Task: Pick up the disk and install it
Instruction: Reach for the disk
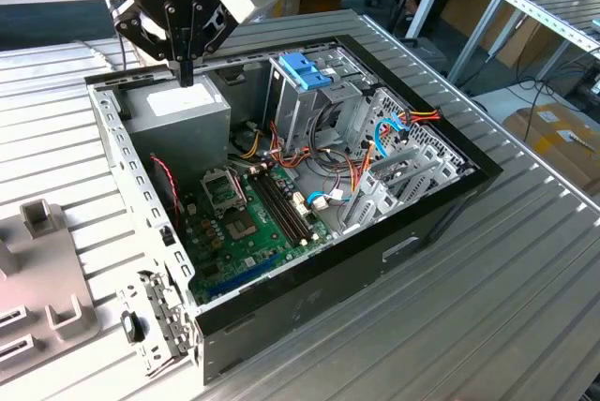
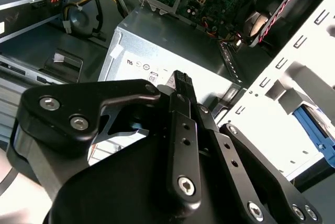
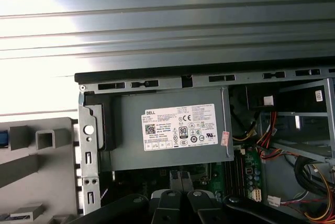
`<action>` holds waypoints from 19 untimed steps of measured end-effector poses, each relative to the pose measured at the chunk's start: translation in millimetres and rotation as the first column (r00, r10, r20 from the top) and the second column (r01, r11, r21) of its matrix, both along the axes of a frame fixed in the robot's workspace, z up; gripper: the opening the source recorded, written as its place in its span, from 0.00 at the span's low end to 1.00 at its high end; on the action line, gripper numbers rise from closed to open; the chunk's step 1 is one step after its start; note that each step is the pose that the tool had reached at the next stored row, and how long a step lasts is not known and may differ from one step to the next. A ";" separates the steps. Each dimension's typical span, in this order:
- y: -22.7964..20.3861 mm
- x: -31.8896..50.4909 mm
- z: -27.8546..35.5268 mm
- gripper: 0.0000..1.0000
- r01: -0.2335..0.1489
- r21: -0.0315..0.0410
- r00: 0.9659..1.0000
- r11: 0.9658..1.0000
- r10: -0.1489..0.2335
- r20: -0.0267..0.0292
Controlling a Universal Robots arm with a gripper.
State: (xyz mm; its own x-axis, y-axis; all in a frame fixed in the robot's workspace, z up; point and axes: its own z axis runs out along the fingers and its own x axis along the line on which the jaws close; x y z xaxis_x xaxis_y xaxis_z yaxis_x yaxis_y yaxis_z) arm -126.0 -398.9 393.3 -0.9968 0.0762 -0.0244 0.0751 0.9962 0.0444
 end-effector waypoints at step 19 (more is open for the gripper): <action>0.0 -10.9 0.0 0.11 0.000 0.000 1.000 1.000 0.000 0.000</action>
State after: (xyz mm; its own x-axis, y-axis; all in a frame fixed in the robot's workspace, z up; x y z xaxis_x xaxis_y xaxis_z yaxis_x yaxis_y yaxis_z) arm -136.9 -398.9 393.3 -0.9968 0.0762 -0.0245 0.0750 0.9962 0.0444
